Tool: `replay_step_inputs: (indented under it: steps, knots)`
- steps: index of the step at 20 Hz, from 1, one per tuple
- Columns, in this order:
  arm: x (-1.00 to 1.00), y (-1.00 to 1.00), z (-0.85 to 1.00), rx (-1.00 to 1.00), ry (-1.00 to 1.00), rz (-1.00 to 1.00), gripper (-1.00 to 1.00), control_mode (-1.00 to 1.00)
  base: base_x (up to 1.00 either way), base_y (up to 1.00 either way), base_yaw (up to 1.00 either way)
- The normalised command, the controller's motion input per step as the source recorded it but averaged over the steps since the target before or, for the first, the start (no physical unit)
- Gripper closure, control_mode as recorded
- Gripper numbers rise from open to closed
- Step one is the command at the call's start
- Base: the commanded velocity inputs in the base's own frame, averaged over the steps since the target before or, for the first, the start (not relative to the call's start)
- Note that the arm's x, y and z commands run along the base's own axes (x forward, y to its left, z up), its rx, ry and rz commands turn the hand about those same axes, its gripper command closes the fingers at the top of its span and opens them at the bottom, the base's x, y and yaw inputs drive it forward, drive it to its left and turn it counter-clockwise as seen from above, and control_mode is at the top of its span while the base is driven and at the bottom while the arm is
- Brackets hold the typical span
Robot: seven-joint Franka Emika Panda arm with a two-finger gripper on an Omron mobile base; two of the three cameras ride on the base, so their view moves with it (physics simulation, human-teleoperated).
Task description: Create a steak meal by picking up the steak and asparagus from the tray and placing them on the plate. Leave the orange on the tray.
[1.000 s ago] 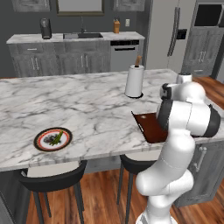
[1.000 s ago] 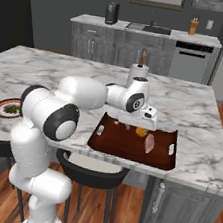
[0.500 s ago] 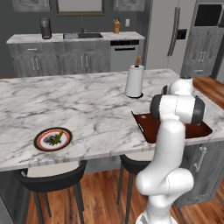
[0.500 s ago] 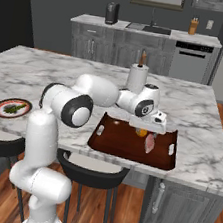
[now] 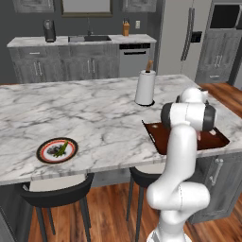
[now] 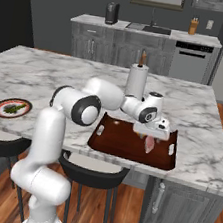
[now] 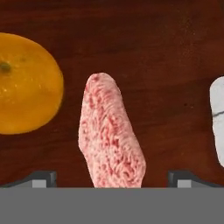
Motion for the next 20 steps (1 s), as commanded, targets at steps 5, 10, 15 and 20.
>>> replay_step_inputs:
  steps: [5, 10, 15, 20]
  knots:
    - [0.10, -0.13, -0.41, 0.00, 0.00, 0.02, -1.00, -1.00, 0.00, 0.00, 0.00]
    - [0.04, -0.03, -0.48, 0.00, 0.00, 0.02, 1.00, -1.00, 0.00, 0.00, 0.00]
    - [0.02, 0.03, -0.21, 0.00, 0.00, 0.01, 1.00, -1.00, 0.00, 0.00, 0.00]
    - [-0.12, 0.10, 0.00, 0.00, -0.05, 0.00, 1.00, -1.00, 0.00, 0.00, 0.00]
